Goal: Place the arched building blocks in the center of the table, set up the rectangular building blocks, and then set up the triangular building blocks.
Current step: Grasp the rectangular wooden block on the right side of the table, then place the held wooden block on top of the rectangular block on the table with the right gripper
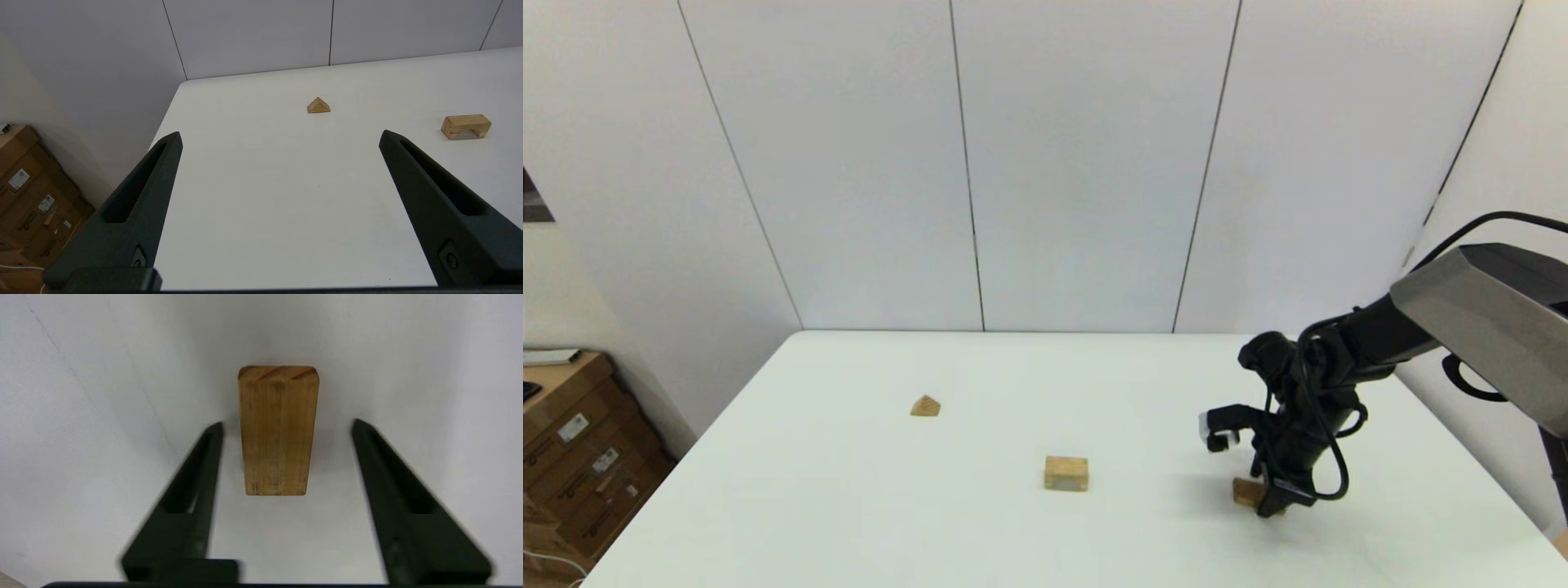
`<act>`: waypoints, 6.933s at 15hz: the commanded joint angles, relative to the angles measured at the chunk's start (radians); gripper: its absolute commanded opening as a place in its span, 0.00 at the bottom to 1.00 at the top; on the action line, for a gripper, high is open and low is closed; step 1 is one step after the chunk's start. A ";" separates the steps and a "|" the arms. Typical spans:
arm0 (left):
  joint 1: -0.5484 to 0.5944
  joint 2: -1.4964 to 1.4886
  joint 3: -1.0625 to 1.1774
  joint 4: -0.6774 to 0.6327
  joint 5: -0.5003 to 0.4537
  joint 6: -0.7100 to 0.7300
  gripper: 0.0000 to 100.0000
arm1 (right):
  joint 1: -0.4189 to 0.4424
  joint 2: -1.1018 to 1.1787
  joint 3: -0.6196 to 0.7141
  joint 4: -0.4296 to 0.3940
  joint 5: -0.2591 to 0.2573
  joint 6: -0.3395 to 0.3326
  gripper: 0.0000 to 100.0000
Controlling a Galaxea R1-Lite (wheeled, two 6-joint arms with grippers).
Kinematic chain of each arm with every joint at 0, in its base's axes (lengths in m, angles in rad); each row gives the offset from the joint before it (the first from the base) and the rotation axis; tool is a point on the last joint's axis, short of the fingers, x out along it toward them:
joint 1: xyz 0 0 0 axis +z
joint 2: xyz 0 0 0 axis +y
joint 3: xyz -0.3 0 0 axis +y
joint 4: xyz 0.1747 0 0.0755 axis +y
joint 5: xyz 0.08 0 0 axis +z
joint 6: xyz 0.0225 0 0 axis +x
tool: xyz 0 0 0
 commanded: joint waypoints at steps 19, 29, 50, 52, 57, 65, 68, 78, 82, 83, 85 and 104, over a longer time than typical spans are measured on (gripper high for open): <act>-0.001 0.001 0.000 0.000 0.000 0.000 1.00 | 0.398 -0.134 -0.201 0.155 -0.009 0.385 0.00; 0.000 0.001 0.000 0.000 0.000 0.000 1.00 | 0.547 0.085 -0.592 0.279 -0.042 0.556 0.00; -0.001 0.001 0.000 0.000 0.000 0.000 1.00 | 0.544 0.174 -0.626 0.168 -0.028 0.271 0.00; 0.000 0.001 0.000 0.000 0.000 0.000 1.00 | 0.544 0.172 -0.626 0.172 -0.028 0.270 0.00; -0.001 0.001 0.000 0.000 0.000 0.000 1.00 | 0.536 0.174 -0.623 0.181 -0.035 0.267 0.00; 0.000 0.001 0.000 0.000 0.000 0.000 1.00 | 0.536 0.188 -0.624 0.179 -0.035 0.250 0.00; -0.001 0.001 0.000 0.000 0.000 0.000 1.00 | 0.536 0.188 -0.624 0.179 -0.037 0.250 0.00; 0.000 0.001 0.000 0.000 0.000 0.000 1.00 | 0.536 0.188 -0.623 0.178 -0.037 0.248 0.00; -0.001 0.001 0.000 0.000 0.000 0.000 1.00 | 0.534 0.189 -0.623 0.181 -0.037 0.250 0.00; -0.001 0.001 0.000 0.000 0.000 0.000 1.00 | 0.534 0.189 -0.624 0.181 -0.037 0.250 0.00; -0.001 0.001 0.000 0.000 0.000 0.000 1.00 | 0.531 0.189 -0.623 0.181 -0.037 0.248 0.00; -0.001 0.001 0.000 0.000 0.000 0.000 1.00 | 0.528 0.191 -0.624 0.178 -0.037 0.248 1.00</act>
